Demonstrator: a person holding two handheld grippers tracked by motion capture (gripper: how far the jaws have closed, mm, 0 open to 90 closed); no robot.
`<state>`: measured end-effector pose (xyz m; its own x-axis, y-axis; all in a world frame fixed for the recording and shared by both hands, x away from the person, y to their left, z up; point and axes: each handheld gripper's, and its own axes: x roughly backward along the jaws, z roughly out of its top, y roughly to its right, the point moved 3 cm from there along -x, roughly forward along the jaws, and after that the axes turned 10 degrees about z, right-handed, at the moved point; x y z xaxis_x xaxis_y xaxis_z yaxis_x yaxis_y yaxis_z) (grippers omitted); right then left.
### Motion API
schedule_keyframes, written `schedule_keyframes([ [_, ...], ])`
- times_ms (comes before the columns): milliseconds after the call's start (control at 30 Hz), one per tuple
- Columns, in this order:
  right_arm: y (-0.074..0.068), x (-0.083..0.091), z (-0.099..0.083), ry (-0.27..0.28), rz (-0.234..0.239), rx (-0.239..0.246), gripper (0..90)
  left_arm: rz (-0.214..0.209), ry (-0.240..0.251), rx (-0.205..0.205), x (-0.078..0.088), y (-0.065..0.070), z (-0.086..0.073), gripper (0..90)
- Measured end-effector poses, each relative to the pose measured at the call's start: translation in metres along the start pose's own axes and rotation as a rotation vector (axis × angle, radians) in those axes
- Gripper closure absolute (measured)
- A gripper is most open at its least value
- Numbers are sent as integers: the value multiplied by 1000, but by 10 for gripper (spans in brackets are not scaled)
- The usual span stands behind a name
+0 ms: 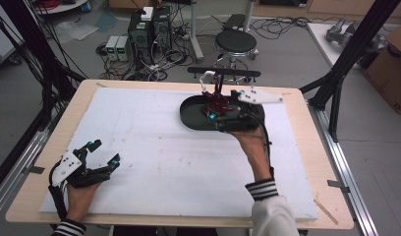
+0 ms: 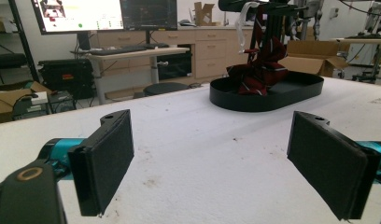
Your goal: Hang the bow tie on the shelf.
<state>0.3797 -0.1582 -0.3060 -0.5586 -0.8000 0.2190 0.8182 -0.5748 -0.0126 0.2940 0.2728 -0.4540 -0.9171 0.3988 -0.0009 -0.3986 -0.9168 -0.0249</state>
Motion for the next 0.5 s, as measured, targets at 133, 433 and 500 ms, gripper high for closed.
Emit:
schedule_keyframes([
  [133, -8, 31, -27, 22, -15, -21, 5, 1, 2, -4, 0, 0, 0, 149],
  [433, -18, 89, -93, 89, -127, -52, 5, -2, 5, 13, 0, -1, 0, 149],
  [500, -17, 97, -109, 96, -168, -75, 5, -3, 1, 6, 0, -1, 0, 149],
])
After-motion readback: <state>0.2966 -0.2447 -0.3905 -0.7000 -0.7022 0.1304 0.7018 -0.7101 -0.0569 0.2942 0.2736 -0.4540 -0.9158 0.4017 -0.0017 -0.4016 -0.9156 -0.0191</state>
